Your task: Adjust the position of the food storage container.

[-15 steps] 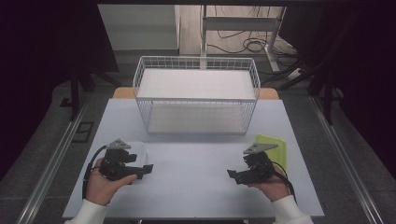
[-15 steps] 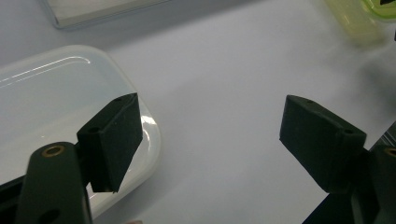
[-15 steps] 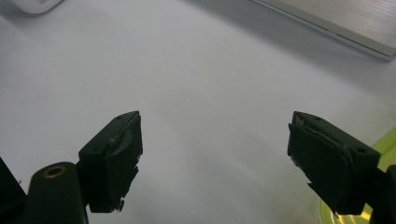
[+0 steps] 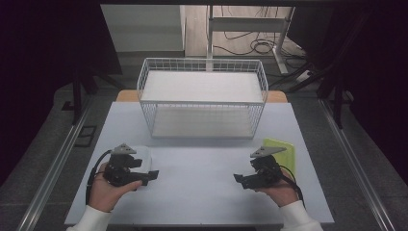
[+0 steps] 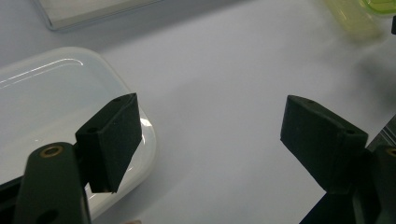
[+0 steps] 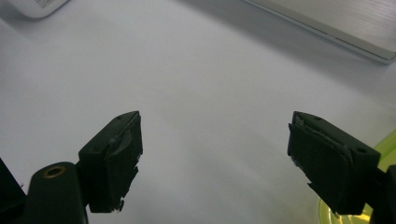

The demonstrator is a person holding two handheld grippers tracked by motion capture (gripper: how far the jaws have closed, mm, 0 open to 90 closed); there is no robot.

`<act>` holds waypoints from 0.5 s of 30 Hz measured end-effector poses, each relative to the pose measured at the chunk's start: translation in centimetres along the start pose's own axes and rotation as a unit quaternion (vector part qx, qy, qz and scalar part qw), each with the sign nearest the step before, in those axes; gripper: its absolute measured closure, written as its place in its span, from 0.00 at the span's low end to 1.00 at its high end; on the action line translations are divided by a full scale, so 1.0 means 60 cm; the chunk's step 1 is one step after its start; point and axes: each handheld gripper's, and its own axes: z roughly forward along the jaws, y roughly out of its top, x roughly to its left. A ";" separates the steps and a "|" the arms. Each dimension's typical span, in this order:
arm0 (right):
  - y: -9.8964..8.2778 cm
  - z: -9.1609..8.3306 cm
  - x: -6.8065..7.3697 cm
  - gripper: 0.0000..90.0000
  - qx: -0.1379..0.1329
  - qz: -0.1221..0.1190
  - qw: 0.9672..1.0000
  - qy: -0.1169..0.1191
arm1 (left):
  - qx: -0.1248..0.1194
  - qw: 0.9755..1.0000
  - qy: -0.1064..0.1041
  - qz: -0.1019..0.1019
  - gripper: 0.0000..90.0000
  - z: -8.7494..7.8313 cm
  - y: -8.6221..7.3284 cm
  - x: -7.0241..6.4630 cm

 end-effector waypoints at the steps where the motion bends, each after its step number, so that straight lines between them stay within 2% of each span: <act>1: 0.000 0.001 0.000 0.20 0.001 0.000 1.000 0.001 | -0.001 1.000 0.001 0.000 0.22 -0.001 -0.001 0.000; 12: 0.010 0.001 0.001 0.24 0.012 -0.001 1.000 0.008 | 0.000 1.000 -0.004 0.013 0.22 -0.003 0.006 -0.007; 15: 0.018 -0.009 -0.013 0.26 0.016 0.005 1.000 0.006 | 0.009 1.000 -0.001 0.017 0.22 0.000 0.001 -0.005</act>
